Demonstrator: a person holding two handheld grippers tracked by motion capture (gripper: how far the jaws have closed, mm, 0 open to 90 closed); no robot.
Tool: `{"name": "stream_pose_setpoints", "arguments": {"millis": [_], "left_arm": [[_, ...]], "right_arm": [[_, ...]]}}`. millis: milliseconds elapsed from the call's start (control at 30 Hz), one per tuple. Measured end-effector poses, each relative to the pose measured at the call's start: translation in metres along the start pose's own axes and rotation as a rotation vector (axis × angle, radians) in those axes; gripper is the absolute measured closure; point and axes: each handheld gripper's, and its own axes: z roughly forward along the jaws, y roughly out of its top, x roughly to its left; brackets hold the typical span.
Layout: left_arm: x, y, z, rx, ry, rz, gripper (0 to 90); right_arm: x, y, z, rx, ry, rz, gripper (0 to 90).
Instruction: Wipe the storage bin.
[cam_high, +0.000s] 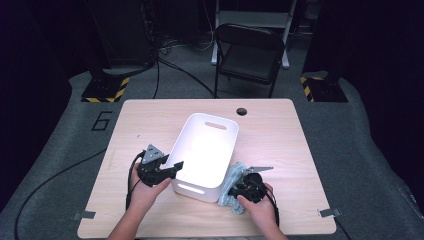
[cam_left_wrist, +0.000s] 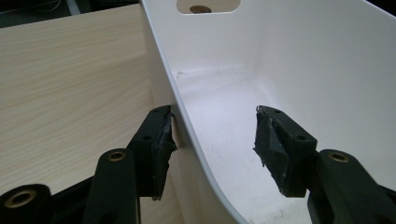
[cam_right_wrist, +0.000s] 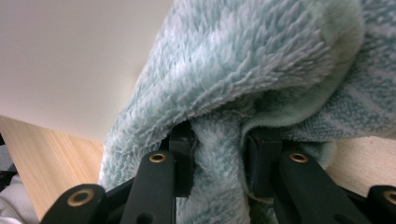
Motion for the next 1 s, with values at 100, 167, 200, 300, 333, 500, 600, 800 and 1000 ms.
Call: {"name": "stream_pose_setpoints", "arguments": {"millis": [100,167,200,300,333,500,600,800,1000], "left_arm": [[0.0,0.0,0.0,0.001,0.0,0.0,46.3],[0.0,0.0,0.0,0.0,0.0,0.0,46.3],[0.0,0.0,0.0,0.001,0.001,0.0,46.3],[0.0,0.0,0.0,0.0,0.001,-0.001,46.3],[0.0,0.0,0.0,0.001,0.001,0.0,46.3],[0.0,0.0,0.0,0.002,0.006,-0.001,46.3],[0.0,0.0,-0.001,0.002,0.014,-0.008,47.1],[-0.002,-0.001,-0.002,-0.005,0.036,-0.023,49.8],[-0.005,-0.001,-0.004,0.014,0.049,-0.037,51.7]], "right_arm": [[0.001,0.002,-0.004,-0.01,0.018,-0.003,68.2],[0.005,0.004,-0.01,-0.026,0.028,-0.012,68.3],[0.007,0.005,-0.013,-0.036,0.029,-0.019,68.3],[0.014,0.009,-0.024,-0.067,0.047,-0.04,68.3],[0.016,0.01,-0.028,-0.083,0.054,-0.043,68.3],[0.025,0.015,-0.042,-0.15,0.072,-0.064,68.3],[0.027,0.017,-0.049,-0.191,0.103,-0.05,68.3],[0.034,0.021,-0.059,-0.253,0.135,-0.061,68.2],[0.042,0.023,-0.063,-0.274,0.112,-0.085,67.8]]}}
